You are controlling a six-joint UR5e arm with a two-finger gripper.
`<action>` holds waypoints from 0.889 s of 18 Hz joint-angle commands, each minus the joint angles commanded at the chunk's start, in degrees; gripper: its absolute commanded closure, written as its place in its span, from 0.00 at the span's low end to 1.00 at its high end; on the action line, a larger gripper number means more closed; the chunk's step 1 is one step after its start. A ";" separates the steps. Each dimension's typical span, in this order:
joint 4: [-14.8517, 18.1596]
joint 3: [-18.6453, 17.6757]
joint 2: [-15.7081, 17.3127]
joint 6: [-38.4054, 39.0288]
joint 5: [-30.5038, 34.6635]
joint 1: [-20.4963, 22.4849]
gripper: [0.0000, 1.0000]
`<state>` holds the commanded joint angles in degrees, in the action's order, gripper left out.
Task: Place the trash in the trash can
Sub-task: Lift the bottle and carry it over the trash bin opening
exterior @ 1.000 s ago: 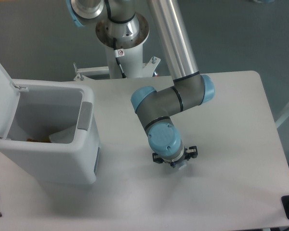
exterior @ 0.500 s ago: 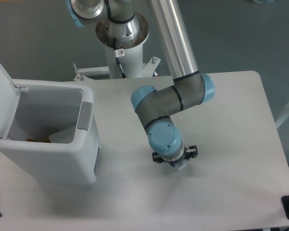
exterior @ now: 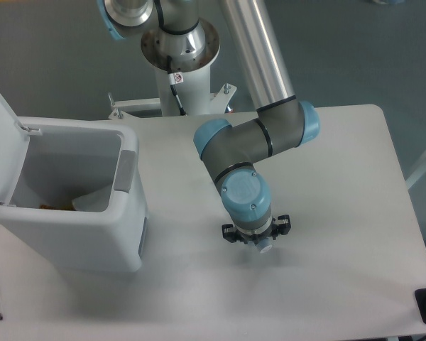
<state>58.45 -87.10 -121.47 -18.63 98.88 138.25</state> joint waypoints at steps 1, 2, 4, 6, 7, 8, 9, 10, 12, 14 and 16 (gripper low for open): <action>0.00 0.44 0.88 0.00 -1.40 0.70 0.53; 0.00 0.88 1.58 0.00 -3.50 1.40 0.53; 0.00 2.28 3.25 0.00 -7.55 2.46 0.52; 0.00 4.12 4.39 0.00 -11.67 3.69 0.52; 0.00 5.18 4.92 0.00 -13.96 4.39 0.52; 0.00 6.15 5.45 0.00 -16.07 5.18 0.52; 0.00 7.03 5.98 0.00 -18.09 5.71 0.52; 0.00 7.91 6.50 0.00 -20.03 6.24 0.52; -0.09 9.40 7.47 -0.09 -23.89 7.38 0.52; -0.96 11.07 8.35 -0.09 -28.37 8.00 0.52; -1.67 11.78 9.06 -0.09 -30.76 8.17 0.52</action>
<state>56.78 -75.33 -112.42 -18.72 68.13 146.42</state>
